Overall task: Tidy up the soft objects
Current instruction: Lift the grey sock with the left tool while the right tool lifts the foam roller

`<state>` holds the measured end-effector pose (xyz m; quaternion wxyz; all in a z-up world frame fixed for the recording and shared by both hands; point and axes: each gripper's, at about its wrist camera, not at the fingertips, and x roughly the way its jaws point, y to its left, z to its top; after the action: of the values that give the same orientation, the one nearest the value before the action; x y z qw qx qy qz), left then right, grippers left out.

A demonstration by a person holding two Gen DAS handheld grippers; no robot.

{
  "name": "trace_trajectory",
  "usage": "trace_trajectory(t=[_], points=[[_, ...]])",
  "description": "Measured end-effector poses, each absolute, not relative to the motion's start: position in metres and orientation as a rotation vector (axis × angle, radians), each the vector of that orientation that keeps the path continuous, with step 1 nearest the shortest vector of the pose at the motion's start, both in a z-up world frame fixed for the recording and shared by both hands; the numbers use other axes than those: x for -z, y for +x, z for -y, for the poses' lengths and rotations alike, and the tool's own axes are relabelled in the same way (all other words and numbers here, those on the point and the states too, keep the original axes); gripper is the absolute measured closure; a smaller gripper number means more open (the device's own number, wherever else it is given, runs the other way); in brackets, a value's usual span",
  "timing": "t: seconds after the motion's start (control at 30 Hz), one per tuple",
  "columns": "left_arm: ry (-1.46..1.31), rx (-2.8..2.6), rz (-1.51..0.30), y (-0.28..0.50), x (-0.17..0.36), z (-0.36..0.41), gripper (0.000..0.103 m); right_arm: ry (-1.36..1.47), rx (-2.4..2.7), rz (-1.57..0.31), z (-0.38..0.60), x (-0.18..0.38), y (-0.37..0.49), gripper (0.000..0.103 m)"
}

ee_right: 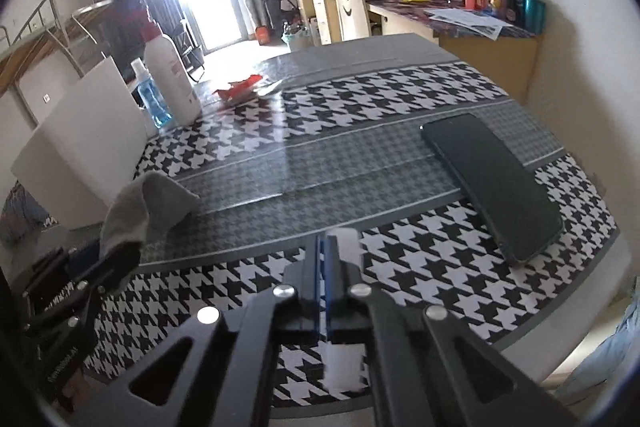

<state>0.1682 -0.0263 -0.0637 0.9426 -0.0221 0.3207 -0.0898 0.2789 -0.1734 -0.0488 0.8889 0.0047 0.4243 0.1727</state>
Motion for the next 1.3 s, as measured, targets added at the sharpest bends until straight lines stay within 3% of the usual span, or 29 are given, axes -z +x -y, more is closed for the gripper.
trace_trajectory(t=[0.17, 0.43, 0.5, 0.57, 0.8, 0.83, 0.9, 1.0, 1.3], points=[[-0.043, 0.181, -0.662, 0.171, 0.065, 0.026, 0.076, -0.054, -0.361, -0.908, 0.168, 0.060, 0.278, 0.098], [-0.046, 0.179, -0.663, 0.171, 0.065, 0.026, 0.076, -0.100, -0.343, -0.920, 0.169, 0.070, 0.277, 0.073], [-0.046, 0.178, -0.662, 0.171, 0.065, 0.026, 0.076, -0.097, -0.346, -0.926, 0.168, 0.072, 0.278, 0.063], [-0.047, 0.175, -0.663, 0.171, 0.065, 0.025, 0.076, -0.105, -0.346, -0.926, 0.166, 0.074, 0.280, 0.061], [-0.048, 0.167, -0.662, 0.171, 0.063, 0.022, 0.076, -0.115, -0.338, -0.956, 0.164, 0.083, 0.286, 0.062], [-0.047, 0.165, -0.662, 0.171, 0.063, 0.022, 0.076, -0.118, -0.336, -0.954, 0.163, 0.084, 0.285, 0.064], [-0.048, 0.161, -0.660, 0.171, 0.063, 0.021, 0.076, -0.134, -0.323, -0.956, 0.162, 0.084, 0.285, 0.081], [-0.045, 0.151, -0.655, 0.169, 0.060, 0.019, 0.076, -0.114, -0.330, -0.949, 0.165, 0.081, 0.287, 0.085], [-0.045, 0.120, -0.611, 0.159, 0.042, 0.010, 0.076, -0.091, -0.411, -0.847, 0.157, 0.046, 0.271, 0.085]])
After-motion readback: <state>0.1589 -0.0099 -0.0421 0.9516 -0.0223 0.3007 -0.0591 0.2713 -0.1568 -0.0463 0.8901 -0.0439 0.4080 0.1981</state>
